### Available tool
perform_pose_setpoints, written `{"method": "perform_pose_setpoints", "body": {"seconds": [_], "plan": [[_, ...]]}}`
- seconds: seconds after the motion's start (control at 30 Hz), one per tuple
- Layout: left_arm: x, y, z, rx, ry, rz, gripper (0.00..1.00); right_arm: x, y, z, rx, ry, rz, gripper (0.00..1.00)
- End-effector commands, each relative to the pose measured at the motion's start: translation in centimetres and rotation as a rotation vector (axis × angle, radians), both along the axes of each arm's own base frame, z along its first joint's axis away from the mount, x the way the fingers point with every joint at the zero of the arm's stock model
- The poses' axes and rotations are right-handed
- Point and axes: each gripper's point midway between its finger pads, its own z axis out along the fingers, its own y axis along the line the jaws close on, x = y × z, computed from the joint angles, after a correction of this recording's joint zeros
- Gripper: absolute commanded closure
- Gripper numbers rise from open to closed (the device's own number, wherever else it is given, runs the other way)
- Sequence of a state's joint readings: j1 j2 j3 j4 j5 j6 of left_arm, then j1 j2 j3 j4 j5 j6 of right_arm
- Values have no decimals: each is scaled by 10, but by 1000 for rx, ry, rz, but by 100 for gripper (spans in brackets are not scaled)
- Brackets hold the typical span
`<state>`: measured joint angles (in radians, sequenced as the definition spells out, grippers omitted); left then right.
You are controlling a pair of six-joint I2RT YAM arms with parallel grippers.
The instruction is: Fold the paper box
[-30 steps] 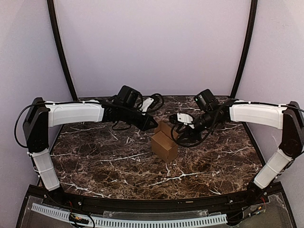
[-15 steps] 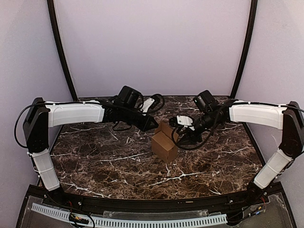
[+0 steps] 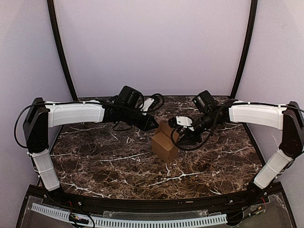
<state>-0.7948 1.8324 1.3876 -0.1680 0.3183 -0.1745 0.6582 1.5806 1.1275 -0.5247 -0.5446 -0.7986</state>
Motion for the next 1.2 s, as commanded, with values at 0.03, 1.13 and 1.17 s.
{"method": "perform_pose_setpoints", "body": {"seconds": [0.03, 1.13, 1.17], "plan": [[-7, 5, 10, 12, 62, 42, 99, 0, 4, 4, 4, -2, -3, 50], [-33, 12, -19, 128, -3, 9, 99, -14, 1, 4, -22, -53, 4, 51], [-34, 13, -20, 128, -2, 9, 99, -14, 1, 4, -24, -52, 2, 51]]}}
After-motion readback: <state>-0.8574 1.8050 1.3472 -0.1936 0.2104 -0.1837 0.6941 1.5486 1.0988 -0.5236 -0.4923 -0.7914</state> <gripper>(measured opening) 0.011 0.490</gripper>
